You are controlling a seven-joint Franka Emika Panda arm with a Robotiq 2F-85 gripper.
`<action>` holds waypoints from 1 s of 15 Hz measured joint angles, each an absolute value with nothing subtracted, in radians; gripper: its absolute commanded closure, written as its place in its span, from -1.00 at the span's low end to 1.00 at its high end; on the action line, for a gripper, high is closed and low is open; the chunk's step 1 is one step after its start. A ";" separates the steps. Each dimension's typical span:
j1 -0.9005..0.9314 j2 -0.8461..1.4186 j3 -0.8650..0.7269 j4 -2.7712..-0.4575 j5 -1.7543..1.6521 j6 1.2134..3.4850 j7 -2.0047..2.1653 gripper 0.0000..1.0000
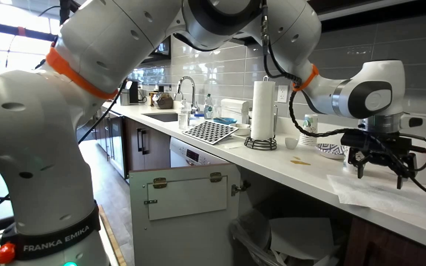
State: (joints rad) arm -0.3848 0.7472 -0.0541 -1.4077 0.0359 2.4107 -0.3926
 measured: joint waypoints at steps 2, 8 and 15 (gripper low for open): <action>-0.388 0.764 -0.051 -1.392 0.050 2.411 -0.393 -1.00; -0.387 0.797 -0.045 -1.361 0.055 2.411 -0.393 -1.00; -0.387 0.825 -0.045 -1.340 0.055 2.411 -0.389 -0.40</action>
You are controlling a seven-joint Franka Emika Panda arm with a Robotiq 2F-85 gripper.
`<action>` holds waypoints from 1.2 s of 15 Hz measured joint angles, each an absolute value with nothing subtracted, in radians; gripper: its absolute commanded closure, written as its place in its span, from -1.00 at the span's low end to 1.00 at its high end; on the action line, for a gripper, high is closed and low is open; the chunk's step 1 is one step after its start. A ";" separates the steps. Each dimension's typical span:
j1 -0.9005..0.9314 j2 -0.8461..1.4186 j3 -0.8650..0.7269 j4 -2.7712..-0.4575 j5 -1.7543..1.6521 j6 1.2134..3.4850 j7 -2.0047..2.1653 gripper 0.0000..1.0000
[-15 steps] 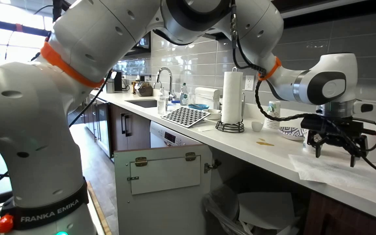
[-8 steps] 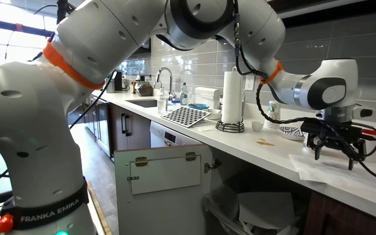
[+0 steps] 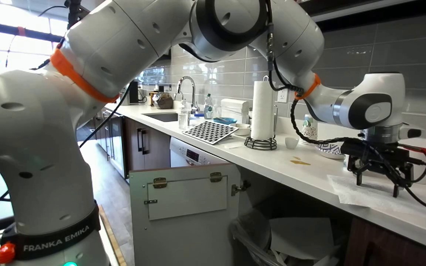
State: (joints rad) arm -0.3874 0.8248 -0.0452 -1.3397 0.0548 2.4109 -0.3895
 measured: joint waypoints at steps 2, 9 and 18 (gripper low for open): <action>-0.387 0.828 -0.045 -1.333 0.055 2.411 -0.388 -0.08; -0.387 0.829 -0.050 -1.318 0.054 2.411 -0.375 0.98; -0.384 0.827 -0.052 -1.317 0.054 2.407 -0.329 0.99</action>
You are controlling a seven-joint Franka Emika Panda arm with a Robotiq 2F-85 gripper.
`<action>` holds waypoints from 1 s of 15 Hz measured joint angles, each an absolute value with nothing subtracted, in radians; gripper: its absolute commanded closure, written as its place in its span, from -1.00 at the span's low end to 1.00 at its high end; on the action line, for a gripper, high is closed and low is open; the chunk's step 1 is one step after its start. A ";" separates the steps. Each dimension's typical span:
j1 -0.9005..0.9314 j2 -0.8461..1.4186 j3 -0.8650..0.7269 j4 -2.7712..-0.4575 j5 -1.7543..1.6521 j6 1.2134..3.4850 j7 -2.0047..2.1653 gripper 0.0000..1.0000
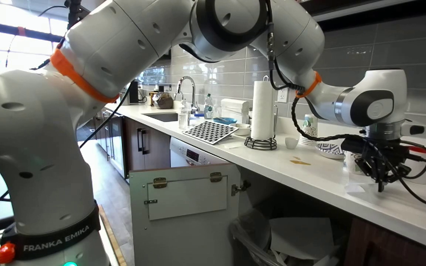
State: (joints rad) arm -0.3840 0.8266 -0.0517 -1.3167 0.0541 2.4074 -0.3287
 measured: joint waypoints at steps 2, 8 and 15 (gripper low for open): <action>-0.379 0.819 -0.052 -1.328 0.054 2.403 -0.316 0.99; -0.351 0.729 -0.050 -1.451 0.054 2.385 -0.314 0.99; -0.329 0.555 -0.039 -1.638 0.058 2.315 -0.317 0.99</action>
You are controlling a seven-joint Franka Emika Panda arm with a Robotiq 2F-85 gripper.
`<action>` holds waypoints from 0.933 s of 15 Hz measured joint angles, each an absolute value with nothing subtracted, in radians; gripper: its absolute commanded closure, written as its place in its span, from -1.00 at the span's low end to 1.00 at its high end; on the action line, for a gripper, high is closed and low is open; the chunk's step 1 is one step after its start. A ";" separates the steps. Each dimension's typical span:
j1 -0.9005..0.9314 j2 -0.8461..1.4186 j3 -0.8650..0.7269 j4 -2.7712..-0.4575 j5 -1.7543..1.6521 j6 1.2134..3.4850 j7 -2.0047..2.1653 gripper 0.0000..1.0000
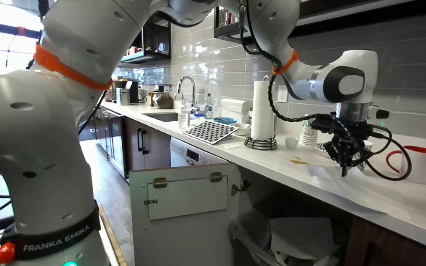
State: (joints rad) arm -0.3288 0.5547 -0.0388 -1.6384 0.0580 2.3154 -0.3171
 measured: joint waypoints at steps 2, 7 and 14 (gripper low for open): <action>-0.326 0.516 -0.031 -1.677 0.070 2.302 -0.319 0.99; -0.315 0.452 0.004 -1.742 0.134 2.299 -0.341 0.99; -0.273 0.431 0.049 -1.761 0.245 2.301 -0.351 0.99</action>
State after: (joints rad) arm -0.2733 0.4310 0.0491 -1.7612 0.2448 2.3008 -0.3512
